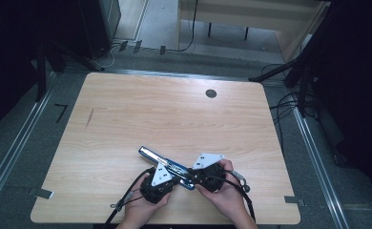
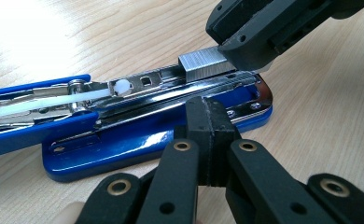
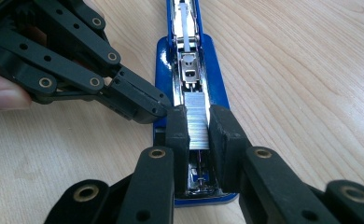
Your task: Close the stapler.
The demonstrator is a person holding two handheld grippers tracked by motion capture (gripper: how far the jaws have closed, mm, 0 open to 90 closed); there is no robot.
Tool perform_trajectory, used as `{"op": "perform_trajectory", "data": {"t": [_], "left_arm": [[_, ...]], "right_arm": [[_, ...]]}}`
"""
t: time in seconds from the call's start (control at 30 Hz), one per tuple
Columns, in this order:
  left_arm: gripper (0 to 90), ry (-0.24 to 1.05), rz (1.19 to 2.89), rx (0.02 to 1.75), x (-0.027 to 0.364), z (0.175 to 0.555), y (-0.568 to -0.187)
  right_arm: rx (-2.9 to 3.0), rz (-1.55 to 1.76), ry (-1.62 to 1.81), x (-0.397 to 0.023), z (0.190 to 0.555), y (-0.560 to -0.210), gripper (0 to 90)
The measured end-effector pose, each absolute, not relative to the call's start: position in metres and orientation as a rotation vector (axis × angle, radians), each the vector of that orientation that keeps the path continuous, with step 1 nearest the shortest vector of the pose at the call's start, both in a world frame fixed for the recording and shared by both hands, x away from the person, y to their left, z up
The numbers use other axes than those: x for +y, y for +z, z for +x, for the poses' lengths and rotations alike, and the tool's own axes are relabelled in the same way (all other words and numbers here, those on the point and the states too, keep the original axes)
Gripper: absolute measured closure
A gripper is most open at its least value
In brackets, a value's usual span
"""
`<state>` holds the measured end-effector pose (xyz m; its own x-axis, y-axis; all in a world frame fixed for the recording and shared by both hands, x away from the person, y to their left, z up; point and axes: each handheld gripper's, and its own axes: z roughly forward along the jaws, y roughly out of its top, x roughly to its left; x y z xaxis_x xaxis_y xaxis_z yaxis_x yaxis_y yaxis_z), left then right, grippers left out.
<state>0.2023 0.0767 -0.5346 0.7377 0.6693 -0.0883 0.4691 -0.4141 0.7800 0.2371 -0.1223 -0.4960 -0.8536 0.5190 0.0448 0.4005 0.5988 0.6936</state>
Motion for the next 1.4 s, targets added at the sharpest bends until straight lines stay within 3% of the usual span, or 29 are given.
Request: {"op": "perform_trajectory", "data": {"t": [1.4], "left_arm": [[90.0,0.3,2.089,0.857,0.0767,0.2023,-0.5344]], "right_arm": [[2.666,0.708,1.04,-0.1149,0.2385,-0.4959,79.5]]}}
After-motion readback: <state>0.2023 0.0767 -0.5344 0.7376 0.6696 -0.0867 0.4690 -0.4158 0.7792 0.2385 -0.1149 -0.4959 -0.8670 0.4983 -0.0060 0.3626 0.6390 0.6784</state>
